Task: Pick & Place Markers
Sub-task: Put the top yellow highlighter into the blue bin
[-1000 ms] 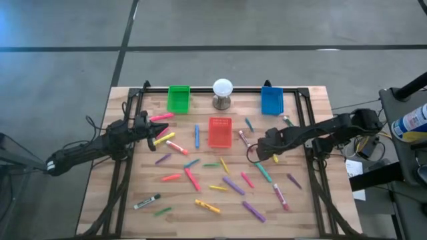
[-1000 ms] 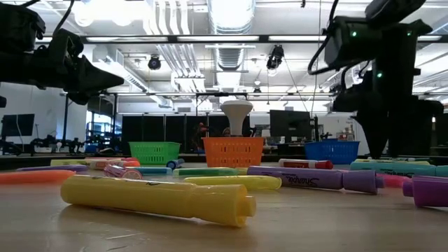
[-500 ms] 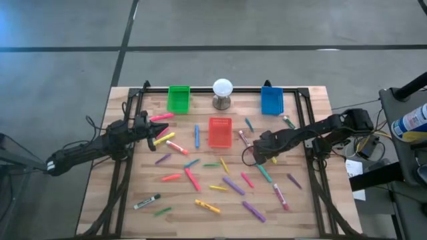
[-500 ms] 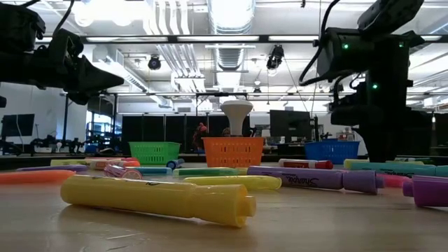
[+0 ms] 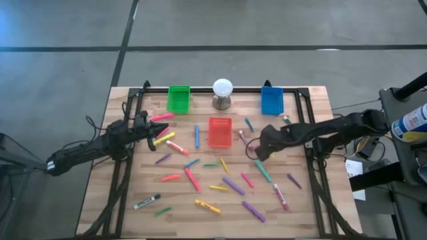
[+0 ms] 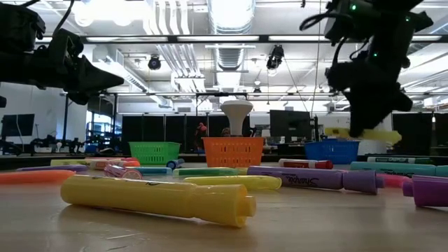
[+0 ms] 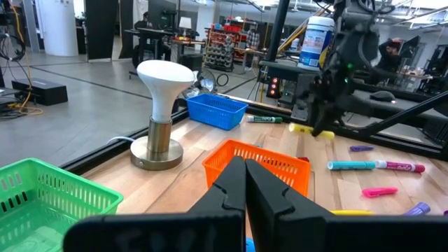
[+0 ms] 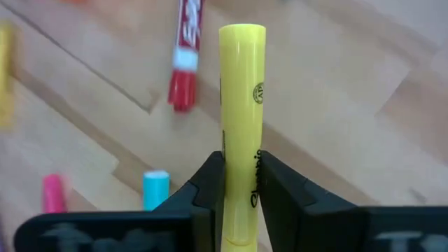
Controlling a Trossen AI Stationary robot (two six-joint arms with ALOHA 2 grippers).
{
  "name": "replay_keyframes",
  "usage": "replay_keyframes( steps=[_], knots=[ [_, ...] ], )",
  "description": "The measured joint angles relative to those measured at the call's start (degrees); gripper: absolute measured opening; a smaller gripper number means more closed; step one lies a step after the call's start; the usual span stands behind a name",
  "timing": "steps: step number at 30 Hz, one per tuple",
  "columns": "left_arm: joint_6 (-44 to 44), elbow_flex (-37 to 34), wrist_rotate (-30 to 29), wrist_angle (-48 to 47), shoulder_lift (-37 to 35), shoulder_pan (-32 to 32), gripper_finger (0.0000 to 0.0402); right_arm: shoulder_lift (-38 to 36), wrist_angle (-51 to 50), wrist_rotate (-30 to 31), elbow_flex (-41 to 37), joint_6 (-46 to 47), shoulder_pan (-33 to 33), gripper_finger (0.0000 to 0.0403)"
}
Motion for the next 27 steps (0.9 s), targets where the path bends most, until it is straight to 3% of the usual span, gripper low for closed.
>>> replay_keyframes(
  steps=[11, 20, 27],
  knots=[
    [0.0, 0.0, 0.0, 0.0, 0.0, 0.0, 0.0002, -0.4, -0.2, 8.1, 8.7, -8.9, -11.6, 0.0066],
    [0.0, 0.0, 0.0, 0.0, 0.0, 0.0, 0.0002, 4.7, -4.0, 5.1, 20.2, -15.8, -18.9, 0.0067],
    [0.0, 0.0, 0.0, 0.0, 0.0, 0.0, 0.0002, 9.7, -10.1, 4.9, 29.1, -23.4, -29.2, 0.0068]
  ],
)
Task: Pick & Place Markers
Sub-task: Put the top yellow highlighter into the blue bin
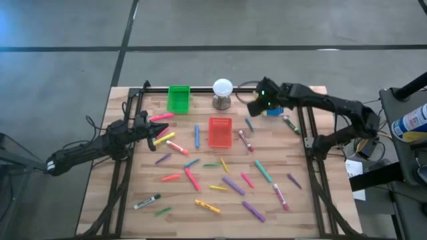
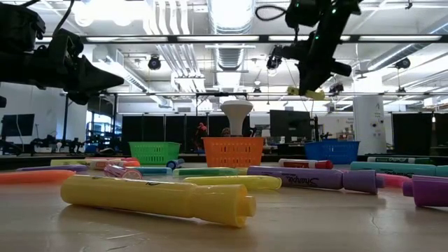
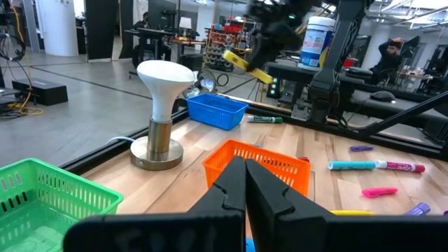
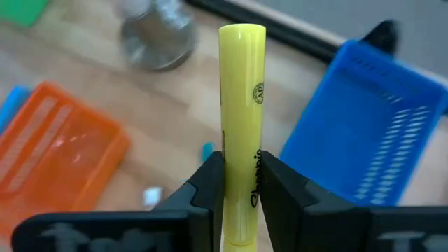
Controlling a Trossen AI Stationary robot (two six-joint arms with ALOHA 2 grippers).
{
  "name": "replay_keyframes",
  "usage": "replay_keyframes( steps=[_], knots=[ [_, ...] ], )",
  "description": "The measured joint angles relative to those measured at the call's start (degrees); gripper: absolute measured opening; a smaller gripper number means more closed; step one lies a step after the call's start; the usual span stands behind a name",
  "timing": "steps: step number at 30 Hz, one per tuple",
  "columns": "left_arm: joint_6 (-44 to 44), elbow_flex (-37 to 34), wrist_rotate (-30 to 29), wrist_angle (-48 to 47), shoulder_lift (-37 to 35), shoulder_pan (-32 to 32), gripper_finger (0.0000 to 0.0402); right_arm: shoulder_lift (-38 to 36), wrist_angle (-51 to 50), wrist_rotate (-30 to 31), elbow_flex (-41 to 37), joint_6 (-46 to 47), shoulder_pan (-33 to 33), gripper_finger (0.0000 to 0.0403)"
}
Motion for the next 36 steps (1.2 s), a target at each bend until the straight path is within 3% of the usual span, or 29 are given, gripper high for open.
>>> replay_keyframes(
  steps=[15, 29, 36],
  knots=[
    [0.0, 0.0, 0.0, 0.0, 0.0, 0.0, 0.0002, 11.1, 0.4, -5.6, 0.6, -13.3, -20.3, 0.0068],
    [0.0, 0.0, 0.0, 0.0, 0.0, 0.0, 0.0002, 20.6, 1.6, -8.1, -1.9, -18.9, -26.0, 0.0071],
    [0.0, 0.0, 0.0, 0.0, 0.0, 0.0, 0.0002, 20.3, 1.7, -7.1, -2.2, -18.2, -25.9, 0.0116]
  ],
)
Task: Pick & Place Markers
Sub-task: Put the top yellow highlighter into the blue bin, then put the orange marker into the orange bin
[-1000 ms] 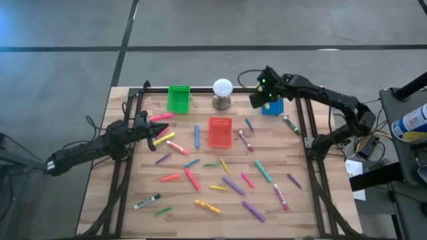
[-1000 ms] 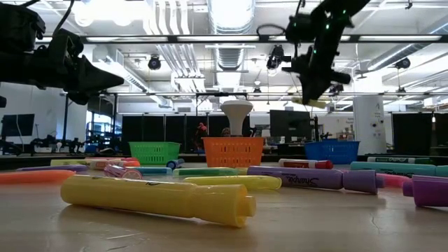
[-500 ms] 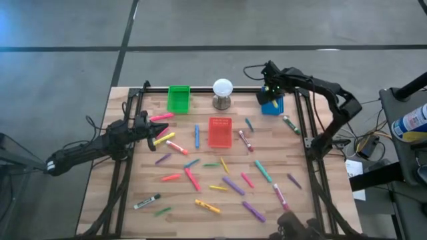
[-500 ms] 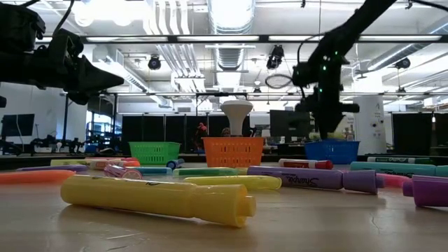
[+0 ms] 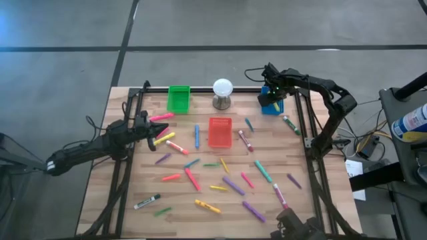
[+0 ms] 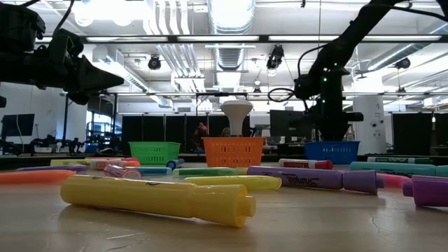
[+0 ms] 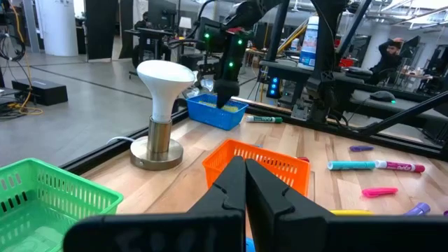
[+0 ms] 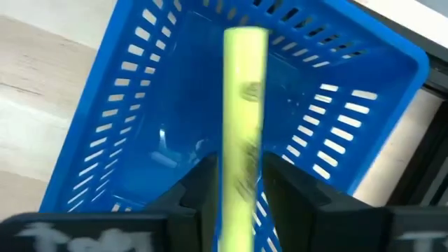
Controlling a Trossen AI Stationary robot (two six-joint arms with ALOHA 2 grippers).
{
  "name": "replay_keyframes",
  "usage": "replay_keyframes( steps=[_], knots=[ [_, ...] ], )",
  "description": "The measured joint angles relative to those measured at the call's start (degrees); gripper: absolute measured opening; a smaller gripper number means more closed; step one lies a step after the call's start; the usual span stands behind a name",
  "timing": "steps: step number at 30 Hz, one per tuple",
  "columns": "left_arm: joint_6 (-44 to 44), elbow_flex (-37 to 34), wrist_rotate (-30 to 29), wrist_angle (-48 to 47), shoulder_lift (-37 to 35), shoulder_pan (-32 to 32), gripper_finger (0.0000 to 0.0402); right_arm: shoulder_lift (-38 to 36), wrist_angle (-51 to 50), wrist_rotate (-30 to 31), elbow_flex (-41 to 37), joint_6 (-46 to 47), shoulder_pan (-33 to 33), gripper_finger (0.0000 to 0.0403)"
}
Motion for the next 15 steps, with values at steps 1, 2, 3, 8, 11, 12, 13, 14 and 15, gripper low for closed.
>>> replay_keyframes(
  steps=[1, 2, 3, 8, 11, 12, 13, 14, 15],
  knots=[
    [0.0, 0.0, 0.0, 0.0, 0.0, 0.0, 0.0002, -0.4, 0.0, 0.1, 0.0, 0.0, 0.2, 0.0122],
    [0.0, 0.0, 0.0, 0.0, 0.0, 0.0, 0.0002, -0.8, -0.2, 0.1, 0.0, -0.1, 0.3, 0.0127],
    [0.0, 0.0, 0.0, 0.0, 0.0, 0.0, 0.0002, -1.3, -0.9, 0.1, 0.0, -0.1, 0.7, 0.0130],
    [0.0, 0.0, 0.0, 0.0, 0.0, 0.0, 0.0002, -6.2, -2.5, 0.1, -2.0, 0.4, 3.8, 0.0122],
    [0.0, 0.0, 0.0, 0.0, 0.0, 0.0, 0.0002, -11.9, 2.2, 0.1, -6.3, 0.3, 7.2, 0.0102],
    [0.0, 0.0, 0.0, 0.0, 0.0, 0.0, 0.0002, -14.2, 4.9, 0.1, -8.3, 0.3, 8.4, 0.0094],
    [0.0, 0.0, 0.0, 0.0, 0.0, 0.0, 0.0002, -16.8, 8.2, 0.1, -10.7, 0.2, 9.6, 0.0086],
    [0.0, 0.0, 0.0, 0.0, 0.0, 0.0, 0.0002, -19.5, 11.3, 0.1, -13.3, 0.2, 11.0, 0.0079],
    [0.0, 0.0, 0.0, 0.0, 0.0, 0.0, 0.0002, -22.1, 14.7, 0.1, -15.9, 0.1, 12.5, 0.0071]
  ],
)
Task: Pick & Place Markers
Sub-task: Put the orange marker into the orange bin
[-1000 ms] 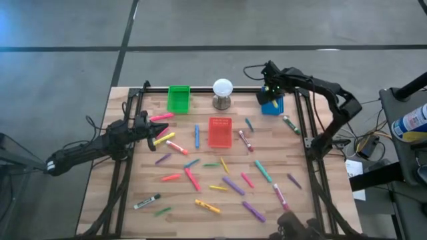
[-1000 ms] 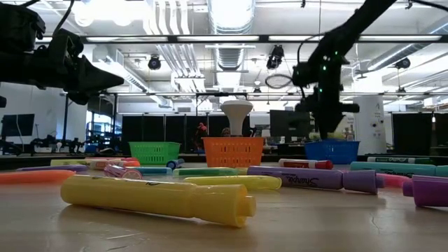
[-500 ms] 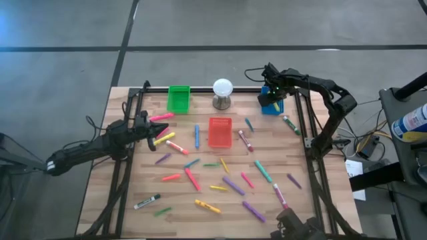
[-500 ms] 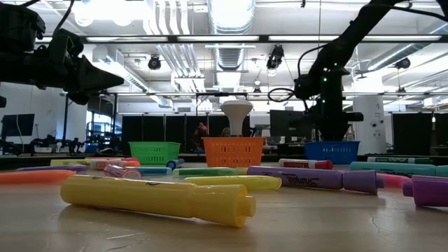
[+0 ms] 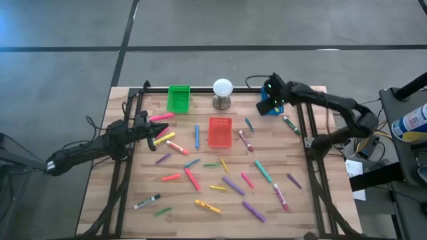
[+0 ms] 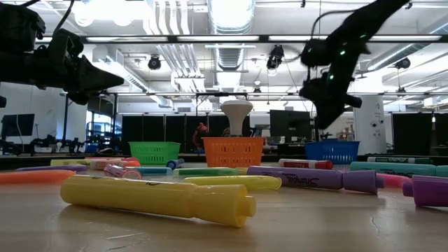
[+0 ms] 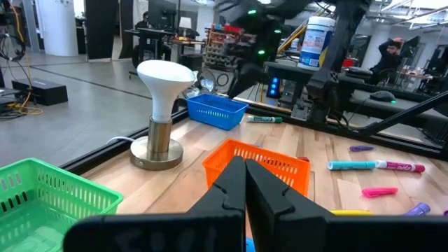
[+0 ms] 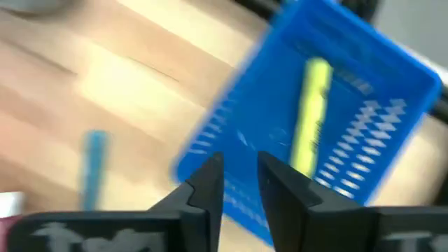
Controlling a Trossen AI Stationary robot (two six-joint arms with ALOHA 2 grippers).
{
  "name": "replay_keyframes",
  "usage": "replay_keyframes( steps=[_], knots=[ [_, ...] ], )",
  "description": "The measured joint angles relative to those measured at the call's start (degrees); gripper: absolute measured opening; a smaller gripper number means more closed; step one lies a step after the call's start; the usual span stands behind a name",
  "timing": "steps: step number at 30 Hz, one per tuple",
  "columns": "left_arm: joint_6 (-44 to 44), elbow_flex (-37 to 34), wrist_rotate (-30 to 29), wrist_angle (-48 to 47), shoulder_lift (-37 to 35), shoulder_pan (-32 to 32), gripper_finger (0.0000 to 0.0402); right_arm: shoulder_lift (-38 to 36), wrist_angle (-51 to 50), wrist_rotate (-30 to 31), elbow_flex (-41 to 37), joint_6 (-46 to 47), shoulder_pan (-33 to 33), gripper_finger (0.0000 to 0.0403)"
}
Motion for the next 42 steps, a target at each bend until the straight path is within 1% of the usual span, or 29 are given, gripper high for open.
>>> replay_keyframes(
  steps=[4, 8, 11, 14, 20, 23, 25, 26, 29, 31, 33, 38, 40, 42],
  knots=[
    [0.0, 0.0, 0.0, 0.6, 0.0, 0.0, 0.0002, -10.2, 14.4, 0.0, -11.6, -0.6, 6.4, 0.0047],
    [0.3, 0.0, -0.1, 3.0, 0.0, 0.0, 0.0002, -16.3, 33.3, -0.2, -22.0, 1.2, 12.3, 0.0035],
    [0.5, 0.0, -0.1, 5.2, 0.0, 0.0, 0.0002, -17.9, 45.5, -1.6, -27.2, 3.6, 14.9, 0.0033],
    [0.5, 0.0, -0.1, 5.4, 0.0, 0.0, 0.0002, -18.8, 52.8, -4.2, -30.1, 3.7, 15.7, 0.0033],
    [0.1, 0.0, -0.1, 5.7, 0.0, 0.0, 0.0002, -18.4, 64.9, -4.5, -34.7, 3.6, 18.1, 0.0034],
    [-3.3, 0.0, -0.1, 5.7, 0.1, 0.0, 0.0002, -17.9, 69.0, -4.4, -36.2, 3.5, 18.8, 0.0034],
    [-7.0, 0.0, -0.3, 5.7, 0.1, 0.0, 0.0002, -17.8, 70.2, -4.4, -36.6, 3.3, 19.0, 0.0034],
    [-7.5, 0.0, -0.3, 5.6, 0.1, 0.0, 0.0002, -17.8, 70.7, -4.5, -36.8, 3.2, 19.0, 0.0034],
    [-5.9, 0.0, -0.5, 5.7, 0.3, 0.0, 0.0002, -17.8, 70.6, -4.3, -37.2, 3.1, 19.0, 0.0034],
    [-4.2, 0.0, -2.1, 5.9, 0.6, 0.0, 0.0002, -17.8, 70.6, -4.3, -37.3, 3.1, 19.0, 0.0034],
    [-5.1, 0.0, -3.5, 5.9, 0.7, 0.0, 0.0002, -17.8, 70.6, -4.3, -37.4, 3.0, 19.0, 0.0034],
    [-8.4, 0.9, -2.6, 5.5, 2.9, 0.0, 0.0002, -17.8, 70.8, -4.3, -37.3, 1.6, 19.0, 0.0034],
    [-8.5, 1.9, -2.3, 3.6, 4.8, 0.0, 0.0002, -17.8, 71.6, -4.3, -37.2, 1.5, 19.0, 0.0034],
    [-8.4, 3.3, -0.7, 0.6, 7.3, 0.0, 0.0003, -17.8, 72.0, -4.3, -37.2, 1.5, 19.0, 0.0034]
  ],
)
